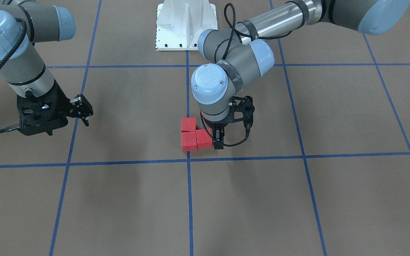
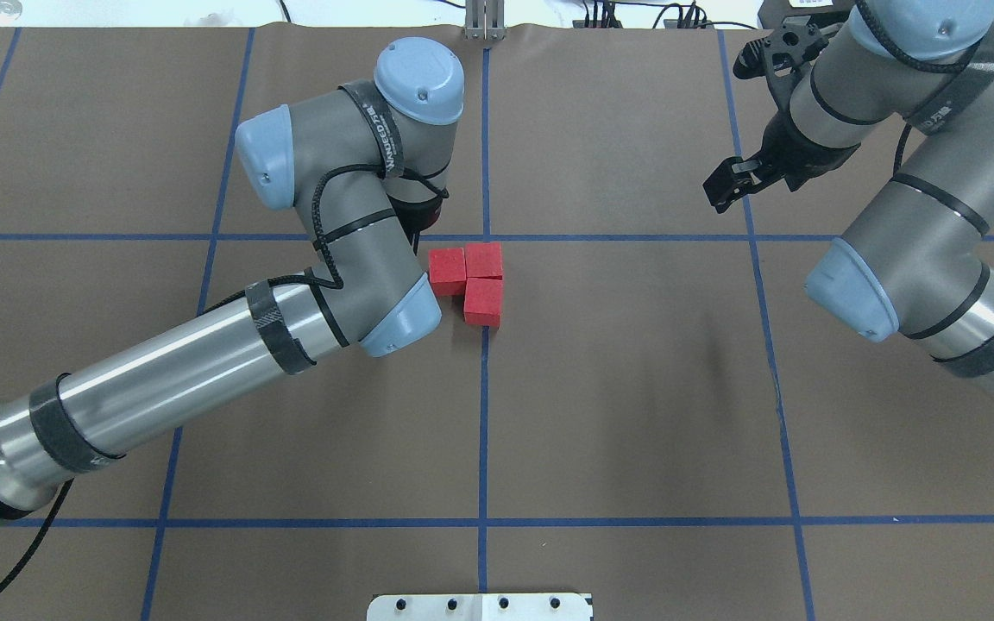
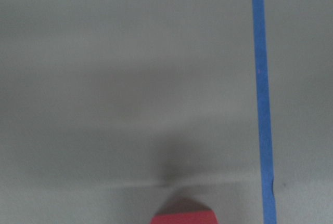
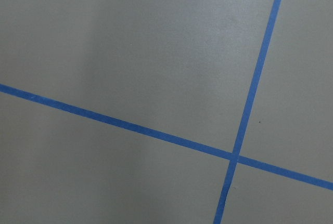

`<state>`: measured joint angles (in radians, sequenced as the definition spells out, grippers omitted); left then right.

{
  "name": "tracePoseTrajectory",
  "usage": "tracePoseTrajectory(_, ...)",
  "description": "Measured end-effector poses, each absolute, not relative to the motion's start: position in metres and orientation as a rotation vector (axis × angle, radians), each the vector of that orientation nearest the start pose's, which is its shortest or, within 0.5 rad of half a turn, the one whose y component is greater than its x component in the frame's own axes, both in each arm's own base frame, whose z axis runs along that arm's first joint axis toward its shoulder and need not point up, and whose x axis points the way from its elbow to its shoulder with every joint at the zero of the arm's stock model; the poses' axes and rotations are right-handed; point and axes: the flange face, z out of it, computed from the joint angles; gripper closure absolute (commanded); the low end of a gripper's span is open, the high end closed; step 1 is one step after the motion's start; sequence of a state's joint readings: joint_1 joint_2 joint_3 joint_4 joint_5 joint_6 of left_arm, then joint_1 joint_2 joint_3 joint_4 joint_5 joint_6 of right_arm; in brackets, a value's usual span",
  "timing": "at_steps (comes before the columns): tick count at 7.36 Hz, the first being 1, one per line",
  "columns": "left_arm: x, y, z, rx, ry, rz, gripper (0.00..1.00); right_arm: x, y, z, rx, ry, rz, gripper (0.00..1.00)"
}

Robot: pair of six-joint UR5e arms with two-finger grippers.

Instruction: Form red blocks into L shape at center

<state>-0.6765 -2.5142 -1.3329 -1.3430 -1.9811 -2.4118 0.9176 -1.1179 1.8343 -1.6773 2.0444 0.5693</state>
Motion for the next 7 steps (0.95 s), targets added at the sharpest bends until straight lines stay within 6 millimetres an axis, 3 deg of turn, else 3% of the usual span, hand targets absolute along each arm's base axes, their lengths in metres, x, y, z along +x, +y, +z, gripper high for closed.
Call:
tracePoseTrajectory(3, 0.478, -0.585, 0.253, -0.247, 0.527, -1.004, 0.00, -0.272, -0.555, 0.317, 0.227, -0.694, -0.162, 0.01)
tracePoseTrajectory(5, 0.407, -0.627, 0.305, -0.088, 0.567, -0.730, 0.00, -0.223, -0.568, 0.350, 0.182, -0.691, -0.083, 0.01)
tracePoseTrajectory(7, 0.329, -0.651, 0.358, 0.024, 0.582, -0.469, 0.00, -0.160, -0.584, 0.395, 0.134, -0.687, -0.019, 0.01)
